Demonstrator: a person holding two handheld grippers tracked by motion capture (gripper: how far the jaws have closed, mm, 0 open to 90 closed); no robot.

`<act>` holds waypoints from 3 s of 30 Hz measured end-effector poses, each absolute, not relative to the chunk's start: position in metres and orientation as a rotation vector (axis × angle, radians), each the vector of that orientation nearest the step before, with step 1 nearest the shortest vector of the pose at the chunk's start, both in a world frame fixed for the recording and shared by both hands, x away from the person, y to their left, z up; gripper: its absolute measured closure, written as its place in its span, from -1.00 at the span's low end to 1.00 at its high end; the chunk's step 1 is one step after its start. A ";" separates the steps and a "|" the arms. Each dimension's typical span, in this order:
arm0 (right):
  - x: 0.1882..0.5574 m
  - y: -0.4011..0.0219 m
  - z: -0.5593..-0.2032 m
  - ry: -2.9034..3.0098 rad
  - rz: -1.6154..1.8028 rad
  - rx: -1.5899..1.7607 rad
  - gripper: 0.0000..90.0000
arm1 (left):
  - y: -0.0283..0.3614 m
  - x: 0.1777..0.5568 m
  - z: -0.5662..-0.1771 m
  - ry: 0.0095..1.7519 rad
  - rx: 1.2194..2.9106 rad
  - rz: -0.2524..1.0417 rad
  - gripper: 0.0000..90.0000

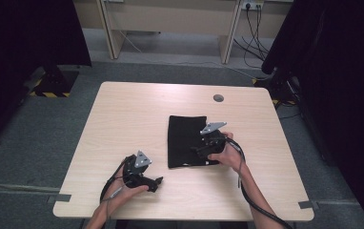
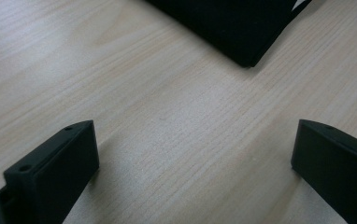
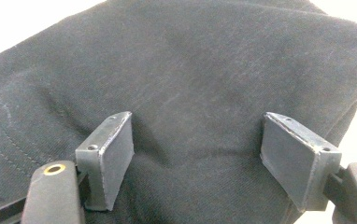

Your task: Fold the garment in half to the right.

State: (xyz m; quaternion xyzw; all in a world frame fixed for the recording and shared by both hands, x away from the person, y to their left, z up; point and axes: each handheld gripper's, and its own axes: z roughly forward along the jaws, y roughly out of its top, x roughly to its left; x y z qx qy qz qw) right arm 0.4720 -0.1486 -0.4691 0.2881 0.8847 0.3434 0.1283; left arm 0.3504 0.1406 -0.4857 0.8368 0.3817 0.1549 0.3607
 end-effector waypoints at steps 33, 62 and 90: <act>0.463 -0.145 -0.458 2.490 1.163 0.955 -0.61 | 0.141 0.350 -0.486 0.984 2.157 0.399 -1.00; 0.425 -0.200 -0.449 2.408 1.232 1.025 -0.62 | 0.141 0.350 -0.486 0.985 2.156 0.400 -1.00; 0.388 -0.233 -0.457 2.356 1.224 1.112 -0.65 | 0.141 0.350 -0.486 0.990 2.155 0.402 -1.00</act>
